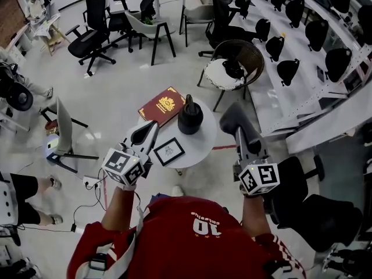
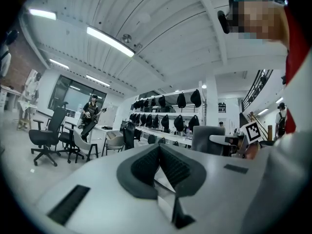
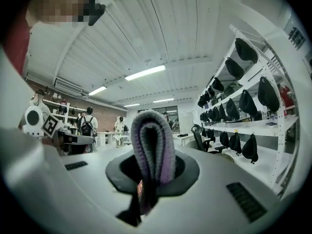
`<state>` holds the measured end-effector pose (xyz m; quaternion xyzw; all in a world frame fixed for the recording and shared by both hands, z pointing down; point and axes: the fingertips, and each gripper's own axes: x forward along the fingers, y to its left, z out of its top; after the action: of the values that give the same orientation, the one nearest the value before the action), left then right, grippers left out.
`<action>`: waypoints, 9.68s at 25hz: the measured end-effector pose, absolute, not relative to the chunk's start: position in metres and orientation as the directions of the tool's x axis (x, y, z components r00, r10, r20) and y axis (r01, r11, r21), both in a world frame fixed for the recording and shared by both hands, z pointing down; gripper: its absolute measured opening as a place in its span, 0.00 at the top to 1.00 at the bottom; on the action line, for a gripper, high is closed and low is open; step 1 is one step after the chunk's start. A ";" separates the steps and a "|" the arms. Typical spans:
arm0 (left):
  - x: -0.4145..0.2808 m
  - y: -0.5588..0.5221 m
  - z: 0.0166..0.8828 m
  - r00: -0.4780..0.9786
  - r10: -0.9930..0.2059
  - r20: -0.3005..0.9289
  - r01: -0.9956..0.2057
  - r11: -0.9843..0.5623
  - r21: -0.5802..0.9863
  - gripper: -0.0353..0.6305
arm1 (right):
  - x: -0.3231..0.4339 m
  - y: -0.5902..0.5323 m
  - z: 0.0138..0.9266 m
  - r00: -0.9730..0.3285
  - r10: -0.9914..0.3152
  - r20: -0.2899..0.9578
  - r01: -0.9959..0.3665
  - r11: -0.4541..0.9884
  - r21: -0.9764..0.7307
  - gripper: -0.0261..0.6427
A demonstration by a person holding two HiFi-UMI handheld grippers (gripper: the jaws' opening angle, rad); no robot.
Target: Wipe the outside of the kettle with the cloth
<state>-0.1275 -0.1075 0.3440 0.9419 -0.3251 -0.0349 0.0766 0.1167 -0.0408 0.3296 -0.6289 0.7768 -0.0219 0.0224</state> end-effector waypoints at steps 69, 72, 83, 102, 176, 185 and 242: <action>-0.031 -0.191 0.420 0.302 -0.943 0.138 -0.949 -0.284 0.135 0.94 | 0.128 -0.327 0.664 -0.781 -0.487 0.390 -0.510 0.859 0.050 0.89; -0.031 -0.190 0.422 0.297 -0.943 0.150 -0.951 -0.279 0.131 0.94 | 0.118 -0.327 0.674 -0.780 -0.459 0.425 -0.476 0.876 0.071 0.89; -0.030 -0.190 0.423 0.314 -0.936 0.159 -0.947 -0.295 0.129 0.93 | 0.105 -0.312 0.671 -0.822 -0.375 0.429 -0.397 0.917 0.041 0.89; -0.023 -0.193 0.420 0.377 -0.915 0.147 -0.925 -0.362 0.118 0.94 | 0.122 -0.281 0.669 -0.818 -0.404 0.409 -0.448 0.894 -0.014 0.89; -0.234 -0.141 0.409 0.620 -0.782 0.059 -0.775 -0.599 0.199 0.94 | -0.057 -0.198 0.659 -0.600 -0.681 0.419 -0.771 0.633 -0.073 0.89; -0.239 -0.137 0.399 0.590 -0.807 0.043 -0.796 -0.571 0.199 0.94 | -0.070 -0.195 0.640 -0.641 -0.653 0.404 -0.730 0.680 -0.059 0.89; 0.007 -0.232 0.422 0.501 -0.856 0.130 -0.863 -0.481 0.154 0.94 | 0.162 -0.288 0.632 -0.769 -0.543 0.339 -0.599 0.797 -0.082 0.89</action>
<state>0.0066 -0.2317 0.4223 0.8605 -0.4993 0.0175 0.0999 0.1618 -0.2877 0.6325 -0.3049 0.9357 -0.0930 -0.1508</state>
